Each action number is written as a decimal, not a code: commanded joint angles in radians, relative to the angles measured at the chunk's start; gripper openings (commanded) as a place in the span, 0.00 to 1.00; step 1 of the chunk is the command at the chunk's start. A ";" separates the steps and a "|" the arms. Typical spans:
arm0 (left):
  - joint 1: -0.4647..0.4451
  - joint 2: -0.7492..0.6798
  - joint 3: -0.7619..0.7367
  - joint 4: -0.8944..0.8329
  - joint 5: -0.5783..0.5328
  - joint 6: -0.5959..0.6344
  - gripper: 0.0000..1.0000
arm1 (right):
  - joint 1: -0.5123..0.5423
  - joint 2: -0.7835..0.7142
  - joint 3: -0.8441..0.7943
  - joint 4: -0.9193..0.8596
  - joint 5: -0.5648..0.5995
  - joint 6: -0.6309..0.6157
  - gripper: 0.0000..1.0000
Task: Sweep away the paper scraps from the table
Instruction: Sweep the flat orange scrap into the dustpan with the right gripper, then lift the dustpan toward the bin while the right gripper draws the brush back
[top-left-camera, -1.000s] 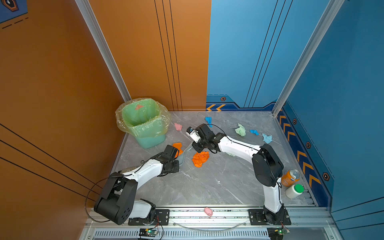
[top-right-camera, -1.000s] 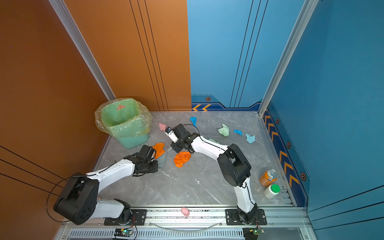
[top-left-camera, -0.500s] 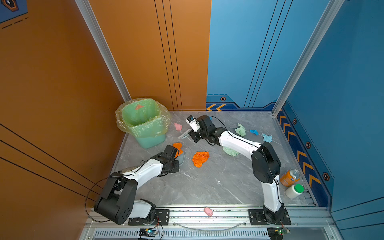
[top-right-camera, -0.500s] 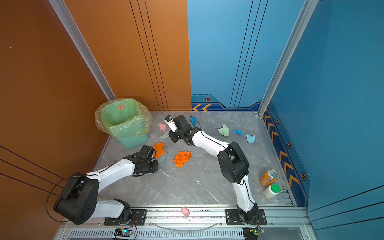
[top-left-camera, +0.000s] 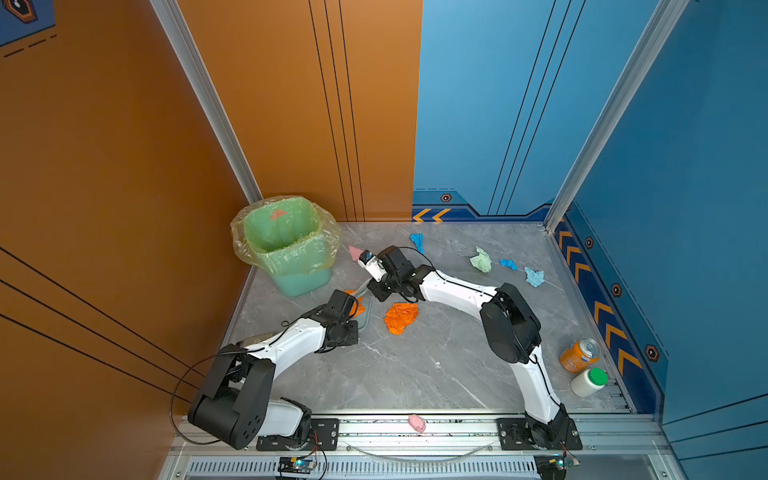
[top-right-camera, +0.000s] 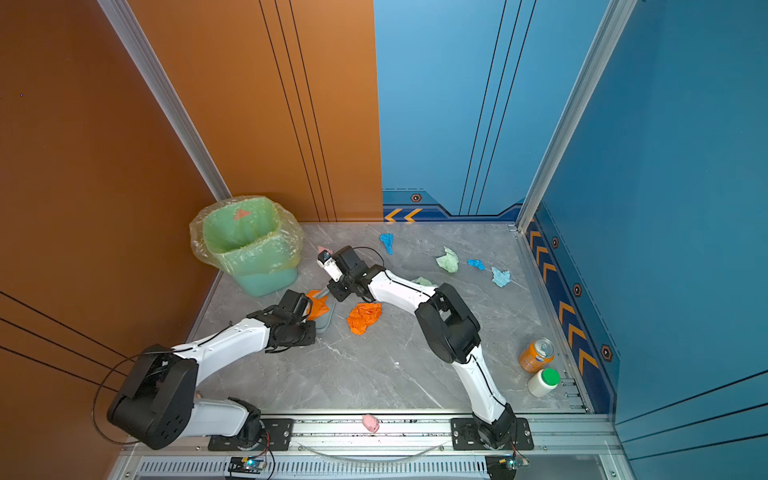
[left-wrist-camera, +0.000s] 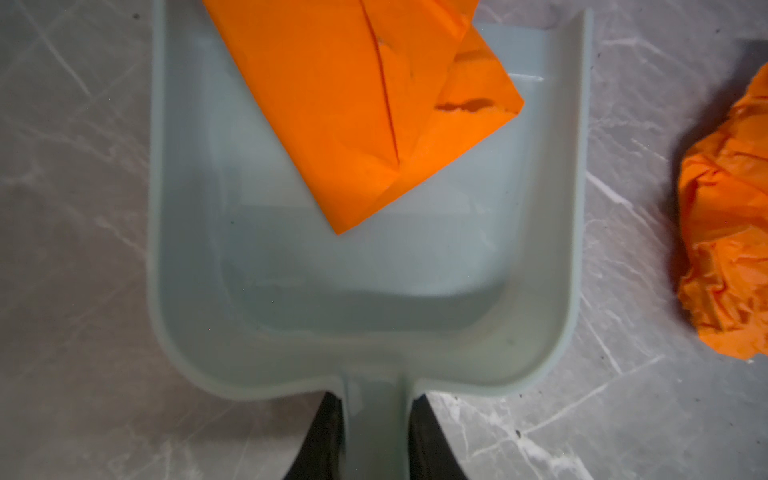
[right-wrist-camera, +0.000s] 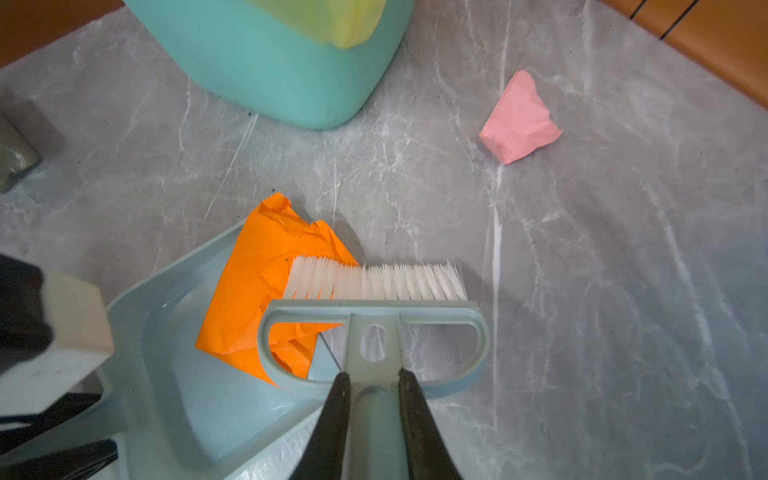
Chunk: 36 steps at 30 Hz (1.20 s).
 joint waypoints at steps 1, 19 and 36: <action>0.001 0.022 -0.015 -0.051 -0.015 -0.009 0.00 | 0.011 -0.046 -0.080 -0.059 -0.012 -0.041 0.00; -0.016 -0.069 -0.032 -0.027 -0.055 0.015 0.00 | 0.007 -0.202 -0.225 -0.014 -0.078 0.004 0.00; -0.027 -0.315 -0.114 -0.011 -0.158 0.013 0.00 | -0.093 -0.427 -0.287 0.047 -0.164 0.056 0.00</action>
